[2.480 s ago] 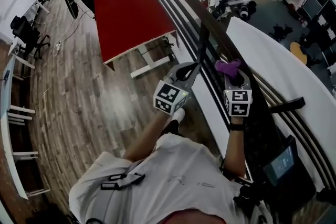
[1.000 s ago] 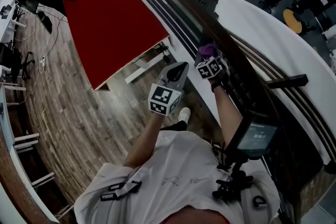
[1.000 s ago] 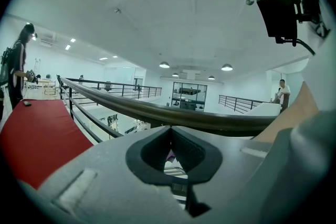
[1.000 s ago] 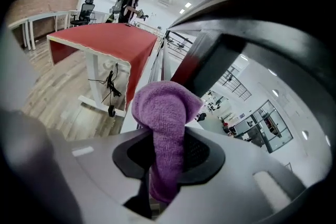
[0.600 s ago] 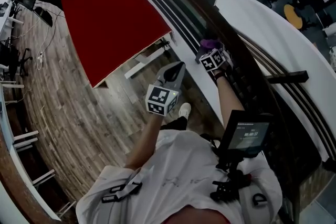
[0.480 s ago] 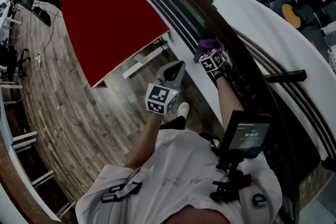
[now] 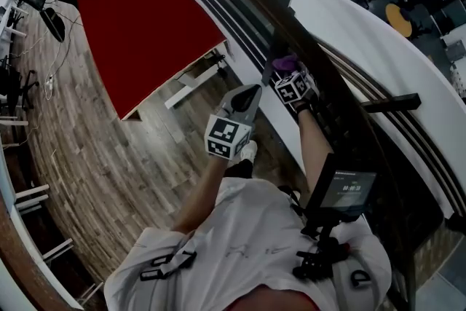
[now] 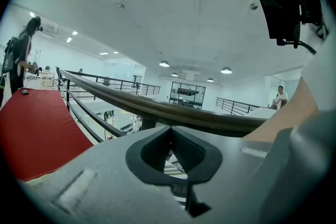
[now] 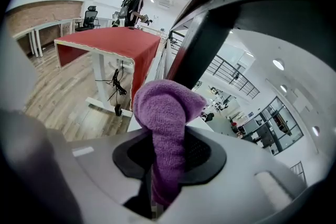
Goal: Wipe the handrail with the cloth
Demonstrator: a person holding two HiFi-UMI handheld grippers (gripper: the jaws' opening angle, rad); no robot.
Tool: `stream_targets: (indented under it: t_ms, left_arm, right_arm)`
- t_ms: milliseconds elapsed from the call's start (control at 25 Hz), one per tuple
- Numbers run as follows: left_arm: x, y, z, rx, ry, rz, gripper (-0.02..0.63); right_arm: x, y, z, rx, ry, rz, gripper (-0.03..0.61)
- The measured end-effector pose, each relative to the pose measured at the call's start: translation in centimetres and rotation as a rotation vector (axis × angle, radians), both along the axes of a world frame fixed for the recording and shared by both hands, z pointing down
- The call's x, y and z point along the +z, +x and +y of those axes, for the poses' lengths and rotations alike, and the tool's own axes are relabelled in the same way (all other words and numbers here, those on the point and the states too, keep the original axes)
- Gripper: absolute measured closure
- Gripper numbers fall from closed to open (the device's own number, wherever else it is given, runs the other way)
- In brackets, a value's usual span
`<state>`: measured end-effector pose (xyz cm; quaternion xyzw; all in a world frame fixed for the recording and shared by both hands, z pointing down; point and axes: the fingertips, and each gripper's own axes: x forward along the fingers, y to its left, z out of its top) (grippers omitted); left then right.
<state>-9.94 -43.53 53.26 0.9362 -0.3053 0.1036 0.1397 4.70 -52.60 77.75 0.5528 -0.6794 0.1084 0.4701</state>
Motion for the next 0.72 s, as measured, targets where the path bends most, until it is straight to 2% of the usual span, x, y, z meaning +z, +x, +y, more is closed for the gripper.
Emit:
stream_targets:
  t_ms: [240,720]
  left_arm:
    - [-0.7,1.5,1.2,0.007,0.011,0.004,0.612]
    - [-1.4,4.8,4.5,0.031,0.004,0.001,0.612]
  right_arm:
    - [0.0,0.6,2.4,-0.025,0.011,0.035,0.483]
    - [0.2,3.3,8.0,-0.008,-0.001,0.036,0.483]
